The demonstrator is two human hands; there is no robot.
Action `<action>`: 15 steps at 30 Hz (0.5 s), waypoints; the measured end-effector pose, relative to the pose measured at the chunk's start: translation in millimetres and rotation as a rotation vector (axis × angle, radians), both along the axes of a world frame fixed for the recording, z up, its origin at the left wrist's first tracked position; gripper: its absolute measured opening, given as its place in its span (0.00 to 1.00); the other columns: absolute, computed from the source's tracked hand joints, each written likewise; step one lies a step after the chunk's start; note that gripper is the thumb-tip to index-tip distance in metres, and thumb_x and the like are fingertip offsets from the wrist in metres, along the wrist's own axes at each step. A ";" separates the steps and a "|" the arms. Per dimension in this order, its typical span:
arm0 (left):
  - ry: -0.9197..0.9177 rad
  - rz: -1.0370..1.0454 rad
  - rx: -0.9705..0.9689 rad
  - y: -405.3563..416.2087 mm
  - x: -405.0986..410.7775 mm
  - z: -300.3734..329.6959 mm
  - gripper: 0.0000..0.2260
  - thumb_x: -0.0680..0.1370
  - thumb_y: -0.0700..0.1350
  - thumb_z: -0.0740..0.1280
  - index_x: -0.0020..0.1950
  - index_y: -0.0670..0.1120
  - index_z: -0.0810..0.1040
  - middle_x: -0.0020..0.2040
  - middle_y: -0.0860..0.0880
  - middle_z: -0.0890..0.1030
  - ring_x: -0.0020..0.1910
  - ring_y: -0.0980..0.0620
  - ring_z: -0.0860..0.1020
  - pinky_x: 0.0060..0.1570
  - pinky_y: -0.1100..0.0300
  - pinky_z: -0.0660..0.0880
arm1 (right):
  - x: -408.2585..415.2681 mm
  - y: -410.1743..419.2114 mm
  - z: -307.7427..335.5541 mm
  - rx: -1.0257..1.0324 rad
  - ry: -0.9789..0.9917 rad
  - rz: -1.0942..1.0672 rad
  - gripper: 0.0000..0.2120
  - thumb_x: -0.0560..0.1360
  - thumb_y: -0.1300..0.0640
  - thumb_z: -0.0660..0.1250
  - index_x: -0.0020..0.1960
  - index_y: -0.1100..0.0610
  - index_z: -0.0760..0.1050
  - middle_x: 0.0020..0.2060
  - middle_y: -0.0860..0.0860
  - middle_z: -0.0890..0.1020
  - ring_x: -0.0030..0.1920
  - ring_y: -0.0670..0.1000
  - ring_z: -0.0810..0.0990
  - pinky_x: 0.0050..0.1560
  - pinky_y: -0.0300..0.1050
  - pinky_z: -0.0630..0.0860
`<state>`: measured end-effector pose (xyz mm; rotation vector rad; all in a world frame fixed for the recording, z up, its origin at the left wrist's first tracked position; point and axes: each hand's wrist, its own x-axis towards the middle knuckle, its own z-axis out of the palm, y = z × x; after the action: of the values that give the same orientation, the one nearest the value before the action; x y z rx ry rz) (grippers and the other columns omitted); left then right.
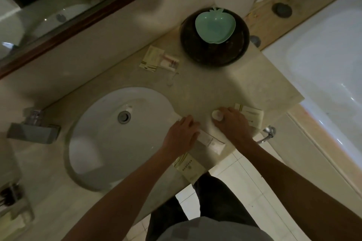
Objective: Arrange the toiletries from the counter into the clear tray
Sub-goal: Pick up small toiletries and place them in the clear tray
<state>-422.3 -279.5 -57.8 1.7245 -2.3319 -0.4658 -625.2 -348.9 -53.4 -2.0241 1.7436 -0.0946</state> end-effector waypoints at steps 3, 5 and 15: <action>-0.008 -0.045 0.036 2.9 -1.2 -6.7 0.07 0.79 0.46 0.63 0.54 0.47 0.77 0.55 0.46 0.73 0.49 0.47 0.74 0.45 0.51 0.78 | 1.6 4.1 0.2 -0.034 0.016 -0.013 0.22 0.71 0.37 0.70 0.56 0.53 0.78 0.50 0.50 0.81 0.46 0.53 0.81 0.39 0.44 0.72; 0.009 -0.111 -0.001 4.0 3.1 -9.0 0.07 0.78 0.45 0.64 0.53 0.46 0.78 0.56 0.46 0.73 0.50 0.47 0.74 0.48 0.50 0.77 | 0.9 6.1 -0.1 -0.028 0.005 0.045 0.22 0.70 0.41 0.72 0.59 0.52 0.76 0.51 0.50 0.78 0.46 0.53 0.79 0.39 0.44 0.72; 0.217 0.704 0.385 -4.6 -17.1 4.6 0.37 0.74 0.61 0.68 0.73 0.45 0.54 0.58 0.45 0.72 0.52 0.43 0.79 0.45 0.48 0.79 | 13.2 12.7 -4.3 -0.106 -0.002 0.119 0.17 0.70 0.48 0.75 0.53 0.56 0.79 0.48 0.53 0.78 0.41 0.54 0.79 0.36 0.48 0.79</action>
<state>-439.4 -284.1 -53.2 2.3557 -1.4090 -0.9313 -612.0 -336.2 -57.8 -2.1981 1.6443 -0.1536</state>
